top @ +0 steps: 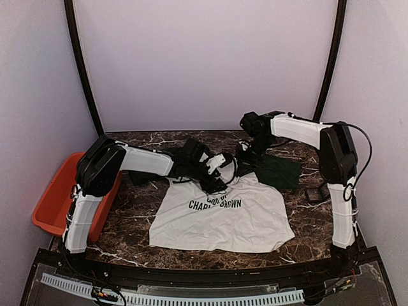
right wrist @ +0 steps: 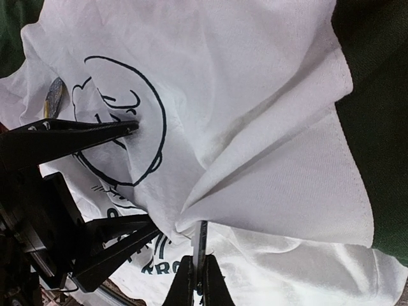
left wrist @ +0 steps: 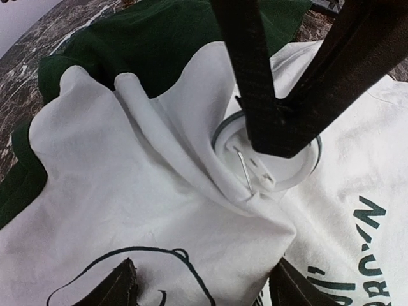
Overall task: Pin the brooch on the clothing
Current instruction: Cross the brooch on the flattened clothing.
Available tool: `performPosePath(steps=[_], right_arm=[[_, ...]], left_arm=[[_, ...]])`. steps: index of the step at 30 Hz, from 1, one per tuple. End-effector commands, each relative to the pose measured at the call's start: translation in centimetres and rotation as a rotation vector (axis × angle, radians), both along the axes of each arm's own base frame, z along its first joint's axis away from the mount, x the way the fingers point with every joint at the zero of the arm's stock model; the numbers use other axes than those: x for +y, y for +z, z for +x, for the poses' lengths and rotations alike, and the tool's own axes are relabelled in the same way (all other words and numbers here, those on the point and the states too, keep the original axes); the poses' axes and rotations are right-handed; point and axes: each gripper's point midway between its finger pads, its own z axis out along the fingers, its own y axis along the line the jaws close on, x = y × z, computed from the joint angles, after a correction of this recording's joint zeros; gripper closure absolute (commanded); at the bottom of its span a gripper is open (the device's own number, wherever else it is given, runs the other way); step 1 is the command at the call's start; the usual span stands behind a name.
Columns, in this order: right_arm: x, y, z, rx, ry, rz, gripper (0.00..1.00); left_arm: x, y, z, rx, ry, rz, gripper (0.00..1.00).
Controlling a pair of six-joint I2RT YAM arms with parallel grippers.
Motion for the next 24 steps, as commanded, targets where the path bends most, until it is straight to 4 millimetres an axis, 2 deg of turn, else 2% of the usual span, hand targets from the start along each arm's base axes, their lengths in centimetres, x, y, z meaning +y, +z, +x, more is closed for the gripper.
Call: performPosePath(steps=[1,4,9,11,16,24], right_arm=[[1.0,1.6,0.2,-0.023,0.005,0.053,1.00],[1.0,1.4,0.1,-0.019,0.004,0.049,1.00],[0.7,1.2,0.2,-0.017,-0.004,0.037,1.00],[0.7,1.2,0.2,-0.017,-0.003,0.037,1.00],[0.7,1.1,0.3,-0.014,-0.004,0.040,1.00],[0.8,1.6,0.2,-0.022,0.001,0.048,1.00]], left_arm=[[0.0,-0.5,-0.9,0.053,-0.006,0.012,0.30],[-0.4,0.1,-1.1,0.060,-0.026,-0.020,0.30],[-1.8,2.5,-2.5,0.060,-0.121,-0.127,0.30],[-2.1,2.5,-2.7,0.050,-0.137,-0.117,0.30],[-2.5,0.7,-3.5,0.055,-0.168,-0.036,0.32],[-2.6,-0.1,-2.2,0.055,-0.108,0.004,0.45]])
